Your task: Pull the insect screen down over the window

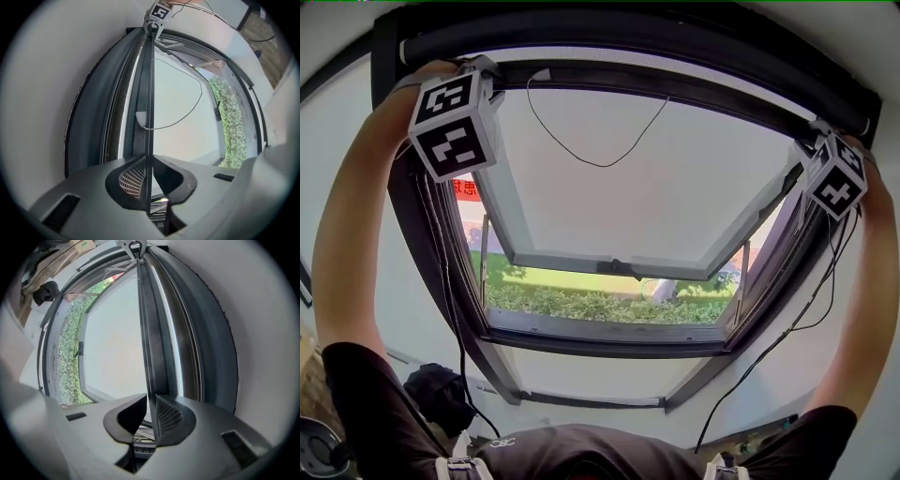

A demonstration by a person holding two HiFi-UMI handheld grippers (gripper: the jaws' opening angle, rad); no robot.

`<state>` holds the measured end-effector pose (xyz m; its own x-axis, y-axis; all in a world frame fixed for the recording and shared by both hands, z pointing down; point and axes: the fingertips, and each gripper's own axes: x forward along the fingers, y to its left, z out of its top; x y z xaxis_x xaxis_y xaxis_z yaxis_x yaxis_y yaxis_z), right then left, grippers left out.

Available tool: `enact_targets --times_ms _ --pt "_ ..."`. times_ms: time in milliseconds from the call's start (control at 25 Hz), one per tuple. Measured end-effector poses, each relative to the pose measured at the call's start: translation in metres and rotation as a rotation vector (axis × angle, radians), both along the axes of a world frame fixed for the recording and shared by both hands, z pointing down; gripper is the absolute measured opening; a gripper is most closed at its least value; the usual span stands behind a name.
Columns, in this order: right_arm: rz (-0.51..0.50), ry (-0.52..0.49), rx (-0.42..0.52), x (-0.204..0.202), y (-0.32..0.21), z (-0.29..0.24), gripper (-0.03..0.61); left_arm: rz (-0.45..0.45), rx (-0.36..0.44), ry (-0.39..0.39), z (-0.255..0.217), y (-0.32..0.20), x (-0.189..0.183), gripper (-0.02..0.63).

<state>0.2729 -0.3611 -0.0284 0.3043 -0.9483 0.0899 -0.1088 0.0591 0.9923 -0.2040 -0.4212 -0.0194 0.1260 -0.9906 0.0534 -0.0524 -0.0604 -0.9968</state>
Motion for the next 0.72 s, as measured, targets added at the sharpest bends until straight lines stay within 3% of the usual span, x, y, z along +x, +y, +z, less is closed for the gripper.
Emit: enact_targets --times_ms 280,520,720 --pt "0.036 0.008 -0.09 0.002 0.0 0.001 0.023 0.016 -0.025 -0.019 0.002 0.001 0.001 0.048" --pt "0.098 0.016 -0.191 0.002 -0.002 0.026 0.021 0.051 -0.096 -0.016 0.026 0.001 0.001 0.035" --pt "0.077 -0.065 -0.371 -0.001 0.0 0.073 0.025 0.054 -0.257 -0.06 0.07 0.005 0.004 0.026"
